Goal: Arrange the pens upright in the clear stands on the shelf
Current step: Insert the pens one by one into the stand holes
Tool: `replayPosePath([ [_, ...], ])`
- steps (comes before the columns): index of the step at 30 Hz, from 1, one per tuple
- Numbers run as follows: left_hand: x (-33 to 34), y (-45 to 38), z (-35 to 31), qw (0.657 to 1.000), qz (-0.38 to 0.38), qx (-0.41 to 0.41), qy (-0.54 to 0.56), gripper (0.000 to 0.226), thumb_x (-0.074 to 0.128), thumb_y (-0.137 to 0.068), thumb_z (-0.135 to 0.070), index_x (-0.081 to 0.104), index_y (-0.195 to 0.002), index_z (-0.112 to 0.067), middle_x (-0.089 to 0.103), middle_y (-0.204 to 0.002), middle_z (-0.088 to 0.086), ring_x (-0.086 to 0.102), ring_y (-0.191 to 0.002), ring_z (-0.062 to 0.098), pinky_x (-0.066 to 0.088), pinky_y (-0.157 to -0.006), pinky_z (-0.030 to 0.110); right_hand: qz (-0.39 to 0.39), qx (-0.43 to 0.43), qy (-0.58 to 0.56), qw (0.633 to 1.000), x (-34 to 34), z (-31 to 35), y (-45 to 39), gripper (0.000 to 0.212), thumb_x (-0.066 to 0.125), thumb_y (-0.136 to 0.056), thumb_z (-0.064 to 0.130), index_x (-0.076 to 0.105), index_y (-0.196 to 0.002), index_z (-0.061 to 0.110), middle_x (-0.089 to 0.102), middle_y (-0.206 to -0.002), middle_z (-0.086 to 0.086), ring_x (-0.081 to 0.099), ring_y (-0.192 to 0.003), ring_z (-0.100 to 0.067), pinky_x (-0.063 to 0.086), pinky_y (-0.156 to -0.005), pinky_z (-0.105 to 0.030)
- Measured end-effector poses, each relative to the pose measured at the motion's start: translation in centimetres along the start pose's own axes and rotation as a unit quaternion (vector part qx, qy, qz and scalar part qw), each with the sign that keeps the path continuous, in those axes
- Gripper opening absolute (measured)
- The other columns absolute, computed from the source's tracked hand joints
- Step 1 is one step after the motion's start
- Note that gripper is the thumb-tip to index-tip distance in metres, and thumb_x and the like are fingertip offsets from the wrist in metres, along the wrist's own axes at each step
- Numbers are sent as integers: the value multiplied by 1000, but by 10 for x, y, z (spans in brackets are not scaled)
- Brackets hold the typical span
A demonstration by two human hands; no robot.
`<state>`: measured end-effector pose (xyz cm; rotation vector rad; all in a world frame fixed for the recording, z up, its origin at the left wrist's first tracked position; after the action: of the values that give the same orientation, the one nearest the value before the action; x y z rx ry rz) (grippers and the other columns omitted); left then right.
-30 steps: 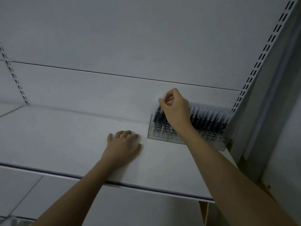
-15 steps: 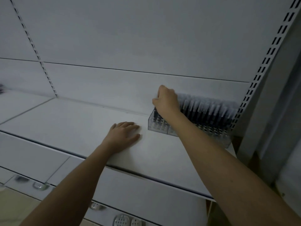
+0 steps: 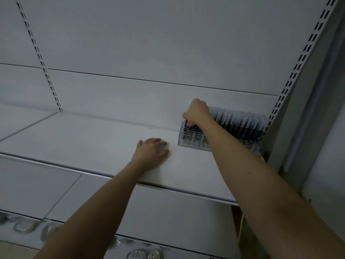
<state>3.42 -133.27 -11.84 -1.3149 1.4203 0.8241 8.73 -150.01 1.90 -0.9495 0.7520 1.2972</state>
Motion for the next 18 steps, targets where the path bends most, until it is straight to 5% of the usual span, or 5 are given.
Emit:
replayPosePath([
  [4,-5,3,-3,999,32,28,-8,49,39,-100,-52,49,-141,-28,41,-153,-1,35,-141,21,20,-115,50,21,42,42,998,5,11,12,33,73,-89,28,51,-75,7,71,-100,-16,70,-90,-31,59,-75,-36],
  [9,-41,11,29,996,75,44,16,55,32,-101,-57,38,-149,-31,34,-158,-1,28,-146,23,13,-120,54,-52,38,51,997,-9,52,34,49,57,-99,42,49,-122,0,59,-122,-20,59,-107,-36,41,-73,-33],
  [14,-115,35,123,1000,17,11,6,57,32,-100,-60,40,-149,-32,38,-156,-2,32,-144,23,17,-120,53,3,-72,4,997,56,170,46,34,54,-99,41,57,-114,12,63,-114,-8,59,-95,-26,46,-78,-33],
  [18,-167,65,239,997,-6,-77,-20,57,32,-99,-61,40,-148,-33,42,-154,-1,37,-141,24,24,-118,53,81,-154,-36,984,134,285,49,39,54,-98,44,58,-125,15,63,-123,-5,59,-104,-22,48,-88,-34],
])
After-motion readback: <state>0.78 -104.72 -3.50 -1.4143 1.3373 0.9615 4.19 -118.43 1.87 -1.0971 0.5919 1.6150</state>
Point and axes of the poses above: each hand's wrist, its own y-axis away from the middle knuckle, its own x-axis out of the palm, z = x × y, the point moved 5 cm from there along -y, towards the middle knuckle
